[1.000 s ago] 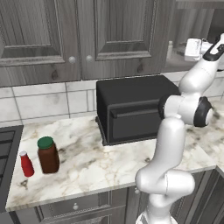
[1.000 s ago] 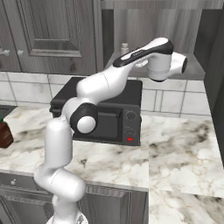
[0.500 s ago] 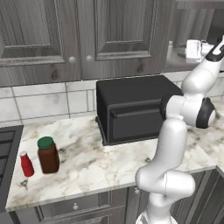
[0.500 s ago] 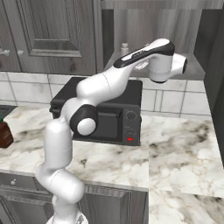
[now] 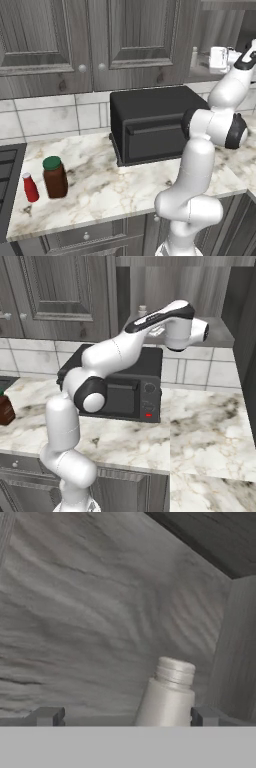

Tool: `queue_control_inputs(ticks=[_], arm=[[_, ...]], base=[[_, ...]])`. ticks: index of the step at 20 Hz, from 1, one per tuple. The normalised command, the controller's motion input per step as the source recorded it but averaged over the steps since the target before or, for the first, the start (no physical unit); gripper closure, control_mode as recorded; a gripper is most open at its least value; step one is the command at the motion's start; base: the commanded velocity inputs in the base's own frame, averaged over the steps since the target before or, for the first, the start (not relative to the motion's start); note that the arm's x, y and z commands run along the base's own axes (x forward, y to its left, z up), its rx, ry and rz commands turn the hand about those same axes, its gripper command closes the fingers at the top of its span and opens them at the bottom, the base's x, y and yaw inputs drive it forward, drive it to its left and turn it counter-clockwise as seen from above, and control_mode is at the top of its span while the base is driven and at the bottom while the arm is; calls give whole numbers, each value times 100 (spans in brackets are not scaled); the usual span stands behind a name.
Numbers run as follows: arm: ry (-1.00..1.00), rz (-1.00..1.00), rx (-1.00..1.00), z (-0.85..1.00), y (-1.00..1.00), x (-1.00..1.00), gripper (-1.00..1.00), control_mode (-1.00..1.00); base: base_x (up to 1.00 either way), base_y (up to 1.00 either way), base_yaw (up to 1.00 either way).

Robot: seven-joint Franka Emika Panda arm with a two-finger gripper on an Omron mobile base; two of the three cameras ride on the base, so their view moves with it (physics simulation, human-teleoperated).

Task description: Collect the paprika, ketchup, and shaker from the cabinet and place them next to the stove.

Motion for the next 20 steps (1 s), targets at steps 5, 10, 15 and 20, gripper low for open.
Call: queue_control_inputs(ticks=[5, 10, 15, 20], arm=[[12, -5, -2, 9, 2, 29, -100, -100], [11, -1, -3, 0, 0, 13, -100, -100], [5, 0, -1, 0, 0, 2, -100, -100], [1, 0, 0, -1, 0, 0, -100, -100]], base=[[0, 0, 0], [0, 0, 0], [0, 0, 0], [0, 0, 0]])
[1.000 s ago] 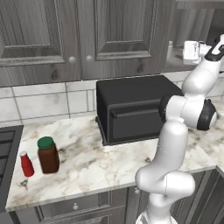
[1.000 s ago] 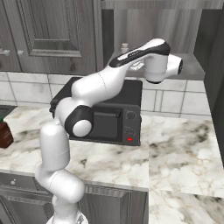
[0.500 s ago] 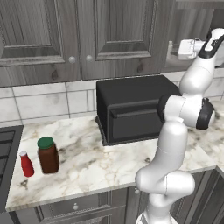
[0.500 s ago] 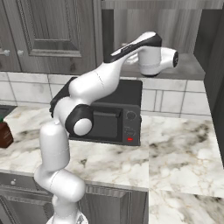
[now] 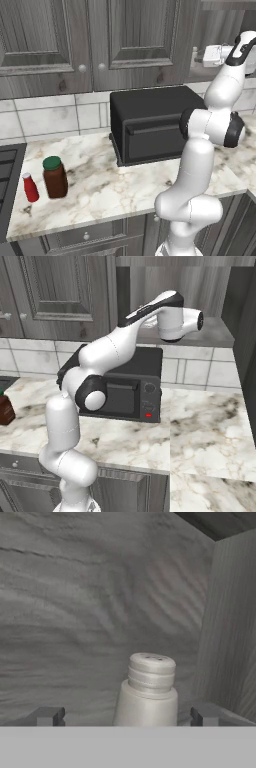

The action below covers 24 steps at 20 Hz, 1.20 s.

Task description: Collect the paprika, ketchup, and shaker from the cabinet and place them next to the stove.

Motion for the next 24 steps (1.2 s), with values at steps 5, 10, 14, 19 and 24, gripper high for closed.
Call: queue_control_inputs(ticks=[5, 10, 14, 19, 24], arm=[[0, 0, 0, 0, 1, 0, -100, -100], [1, -1, 0, 0, 1, 1, -100, -100], [0, -2, 0, 0, 0, 4, -100, -100], [0, -4, 0, 0, 0, 11, -100, -100], [0, -4, 0, 0, 14, 10, -100, -100]], base=[[0, 0, 0], [0, 0, 0], [0, 0, 0], [0, 0, 0], [0, 0, 0]])
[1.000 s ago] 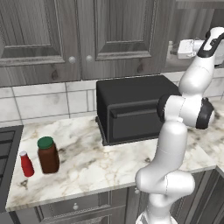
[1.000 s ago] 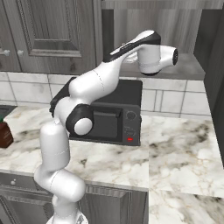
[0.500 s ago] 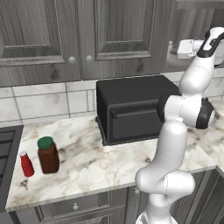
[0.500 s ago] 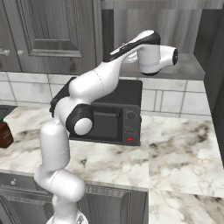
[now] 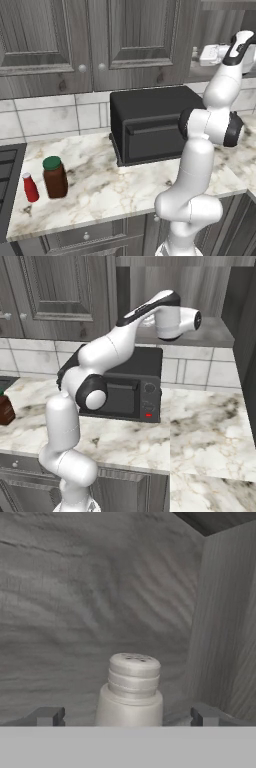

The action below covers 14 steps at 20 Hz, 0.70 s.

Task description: Collect the paprika, ketchup, and shaker from the cabinet and place them next to the stove.

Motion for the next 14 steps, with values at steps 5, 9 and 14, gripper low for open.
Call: queue_control_inputs(ticks=[5, 9, 14], arm=[[0, -1, 0, 0, 12, 1, -100, -100], [0, 0, 0, -1, 9, 0, -100, -100], [0, 0, 0, -2, 8, 0, 100, -100]], base=[[0, 0, 0], [0, 0, 0], [0, 0, 0]])
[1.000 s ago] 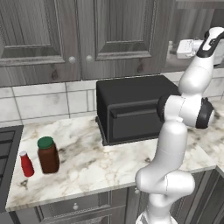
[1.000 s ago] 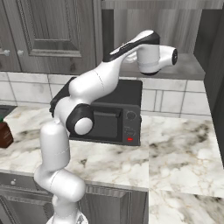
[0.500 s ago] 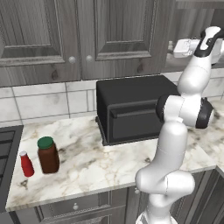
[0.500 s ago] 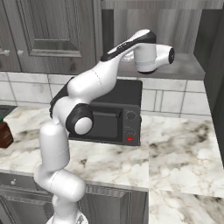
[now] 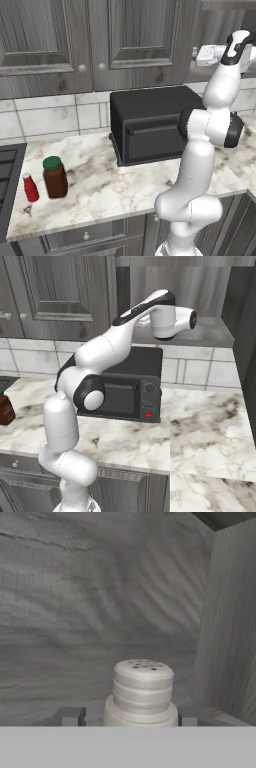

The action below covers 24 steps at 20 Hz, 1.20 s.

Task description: Collect the paprika, ketchup, and shaker from the cabinet and place them next to the stove.

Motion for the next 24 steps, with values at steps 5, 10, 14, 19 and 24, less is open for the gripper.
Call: queue_control_inputs(ticks=[5, 10, 14, 19, 24], arm=[[0, 0, 0, 0, 0, 0, 100, -100], [-1, 0, 0, 0, -7, -23, 100, -100], [-1, 0, 0, 0, -24, -60, 100, -100], [-3, 0, 0, 1, -25, -90, 100, -100], [-2, 0, 0, 7, -2, -100, 100, -100]], base=[[0, 0, 0], [0, 0, 0], [0, 0, 0], [0, 0, 0], [0, 0, 0]])
